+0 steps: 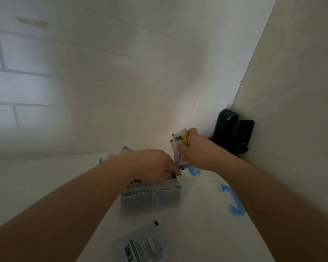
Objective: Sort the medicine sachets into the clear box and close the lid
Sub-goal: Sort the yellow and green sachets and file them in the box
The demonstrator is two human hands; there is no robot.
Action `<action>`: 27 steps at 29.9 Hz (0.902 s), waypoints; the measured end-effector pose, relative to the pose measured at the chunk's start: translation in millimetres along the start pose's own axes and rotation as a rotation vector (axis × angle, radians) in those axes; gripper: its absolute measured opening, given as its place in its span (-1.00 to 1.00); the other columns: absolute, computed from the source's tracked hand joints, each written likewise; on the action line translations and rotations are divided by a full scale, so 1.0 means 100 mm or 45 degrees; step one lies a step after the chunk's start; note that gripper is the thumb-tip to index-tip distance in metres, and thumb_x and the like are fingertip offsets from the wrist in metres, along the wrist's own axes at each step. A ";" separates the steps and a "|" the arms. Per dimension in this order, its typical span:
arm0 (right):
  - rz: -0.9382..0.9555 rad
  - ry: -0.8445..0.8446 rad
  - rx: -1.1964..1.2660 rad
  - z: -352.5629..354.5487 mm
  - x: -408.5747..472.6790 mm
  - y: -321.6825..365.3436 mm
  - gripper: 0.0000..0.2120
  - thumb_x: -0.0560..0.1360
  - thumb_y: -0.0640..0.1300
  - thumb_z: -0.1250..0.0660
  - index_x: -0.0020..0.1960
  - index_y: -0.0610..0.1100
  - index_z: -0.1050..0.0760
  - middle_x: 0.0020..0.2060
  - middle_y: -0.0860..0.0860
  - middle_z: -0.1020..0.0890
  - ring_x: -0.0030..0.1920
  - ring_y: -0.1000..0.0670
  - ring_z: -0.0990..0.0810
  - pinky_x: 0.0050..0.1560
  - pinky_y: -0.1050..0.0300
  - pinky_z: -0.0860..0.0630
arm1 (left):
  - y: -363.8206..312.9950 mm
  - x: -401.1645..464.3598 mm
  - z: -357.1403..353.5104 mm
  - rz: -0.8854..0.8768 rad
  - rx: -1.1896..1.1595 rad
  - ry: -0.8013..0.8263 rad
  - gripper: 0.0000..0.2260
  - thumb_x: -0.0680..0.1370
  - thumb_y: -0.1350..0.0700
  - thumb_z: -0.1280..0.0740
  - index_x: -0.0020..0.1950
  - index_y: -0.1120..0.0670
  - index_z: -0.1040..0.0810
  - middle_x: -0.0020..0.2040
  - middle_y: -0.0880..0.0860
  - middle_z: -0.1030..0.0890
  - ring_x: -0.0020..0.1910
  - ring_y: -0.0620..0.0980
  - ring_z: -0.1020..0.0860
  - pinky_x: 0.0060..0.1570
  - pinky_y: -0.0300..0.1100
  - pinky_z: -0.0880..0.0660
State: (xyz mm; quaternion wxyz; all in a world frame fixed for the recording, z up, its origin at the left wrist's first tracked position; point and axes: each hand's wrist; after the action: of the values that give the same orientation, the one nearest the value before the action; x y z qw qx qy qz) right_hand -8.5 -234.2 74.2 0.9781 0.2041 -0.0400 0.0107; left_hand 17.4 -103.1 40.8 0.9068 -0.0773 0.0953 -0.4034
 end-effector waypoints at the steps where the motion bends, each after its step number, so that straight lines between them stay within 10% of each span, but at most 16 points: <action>1: -0.021 0.064 -0.063 -0.02 0.04 0.01 -0.79 0.56 -0.09 -0.11 0.05 -0.23 -0.23 -0.18 -0.16 -0.50 -0.36 -0.03 -0.50 -0.40 0.13 -0.47 | 0.02 0.00 -0.01 0.018 -0.013 0.022 -0.68 0.53 0.14 -0.15 0.21 -0.11 -0.51 0.28 -0.01 -0.52 0.22 0.01 -0.46 0.26 -0.03 -0.38; 12: -0.176 0.754 -0.681 -0.18 0.27 0.21 -0.88 0.50 -0.15 -0.24 -0.05 -0.20 -0.44 -0.35 -0.08 -0.46 -0.49 -0.03 -0.56 -0.51 0.22 -0.56 | 0.16 0.03 -0.16 -0.026 -0.065 -0.217 -0.58 0.41 0.33 -0.18 0.13 -0.04 -0.59 0.22 0.04 -0.55 0.12 0.11 -0.49 0.06 0.06 -0.49; 16: -0.098 0.775 -0.836 -0.20 0.25 0.25 -0.72 0.53 -0.12 -0.20 0.18 -0.23 -0.42 -0.27 -0.09 -0.46 -0.20 -0.11 -0.61 -0.23 0.13 -0.54 | 0.16 0.02 -0.15 0.015 -0.105 -0.216 -0.53 0.39 0.39 -0.15 0.12 -0.03 -0.60 0.24 0.05 -0.51 0.14 0.10 -0.48 0.09 0.06 -0.47; 23: -0.155 0.639 -0.510 -0.04 0.24 0.12 -0.49 0.48 0.05 -0.27 0.26 -0.27 -0.28 -0.09 -0.21 -0.65 -0.29 -0.01 -0.66 -0.41 0.20 -0.58 | 0.17 0.00 -0.17 0.089 -0.105 -0.203 -0.53 0.42 0.37 -0.13 0.21 -0.01 -0.54 0.30 0.04 -0.47 0.24 0.06 -0.45 0.20 -0.01 -0.42; 27: -0.047 0.472 -0.516 -0.10 0.16 0.10 -0.51 0.38 -0.02 -0.41 0.20 -0.23 -0.39 -0.36 -0.09 -0.60 -0.46 0.03 -0.58 -0.47 0.24 -0.54 | 0.11 -0.02 -0.14 0.237 0.051 -0.289 -0.51 0.45 0.30 -0.12 0.19 -0.20 -0.49 0.28 -0.10 -0.49 0.21 -0.02 -0.47 -0.31 -0.21 -0.25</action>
State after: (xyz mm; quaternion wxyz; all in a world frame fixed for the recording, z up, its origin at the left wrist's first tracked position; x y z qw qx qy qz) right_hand 7.9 -220.8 70.6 0.9896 -0.0005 0.1421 0.0220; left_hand 20.9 -95.2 24.6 0.9465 -0.0951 -0.0093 -0.3083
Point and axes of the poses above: each hand's wrist, its own x-axis towards the middle knuckle, its own z-axis out of the back of the hand, y = z × x
